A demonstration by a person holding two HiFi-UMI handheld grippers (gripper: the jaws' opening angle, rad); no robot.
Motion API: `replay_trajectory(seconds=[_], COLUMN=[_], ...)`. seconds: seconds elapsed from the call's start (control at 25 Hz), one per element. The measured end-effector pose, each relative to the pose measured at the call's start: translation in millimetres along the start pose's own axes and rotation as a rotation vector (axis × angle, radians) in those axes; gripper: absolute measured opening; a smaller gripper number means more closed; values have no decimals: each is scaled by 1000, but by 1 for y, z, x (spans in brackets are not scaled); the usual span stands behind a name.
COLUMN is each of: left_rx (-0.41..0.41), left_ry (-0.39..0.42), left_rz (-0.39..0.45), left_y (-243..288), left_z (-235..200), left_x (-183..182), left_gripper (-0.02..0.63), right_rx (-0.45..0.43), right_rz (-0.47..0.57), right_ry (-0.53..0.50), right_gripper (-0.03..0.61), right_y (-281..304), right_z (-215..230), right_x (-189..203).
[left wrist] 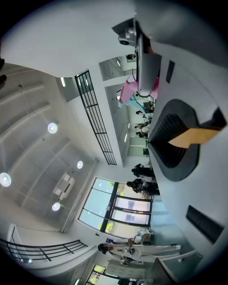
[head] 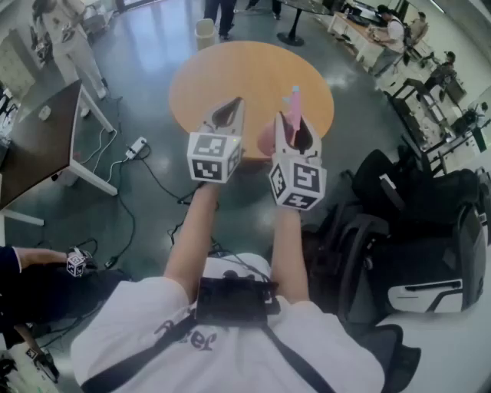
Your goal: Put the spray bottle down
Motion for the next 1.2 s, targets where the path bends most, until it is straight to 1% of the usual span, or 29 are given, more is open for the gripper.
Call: replay_trajectory(seconds=[0.16,0.28,0.44,0.56,0.76,0.92,1.2], left_rx=[-18,-31,-43,-39,-31,-15,-16], left_ry=[4,-3,7,11,10,22,25], left_rz=[-29,-34,-46,-46,-54,-47,-45], left_y=[-3,-10,-19,-23,-24,-26,-30], left_z=[7,15,26,36,47,57,63], left_x=[13,16,21,22,21,21,21], left_gripper=[12,12,12,12,12,12,12], right_rx=[-11,-33,-52,-59,-67,-56,-47], right_rz=[4,2,3,8,13,26,41], right_ry=[9,13,25,50,54,63,72], right_gripper=[158,158,158,158,158,158,158], right_y=[-7,-14,-22,-28,-35,-41,-48], right_z=[7,8,11,16,19,24,28], right_x=[2,5,7,8,5,3,3])
Point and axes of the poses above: the fingertips, and each gripper's own axes: y forward along the fingers, z to its right, x out of its underside, the point moved 7 cm from there along -y, backward along the fingers, and after that the axes turned 1 degree about y, right-handed, at the moved point
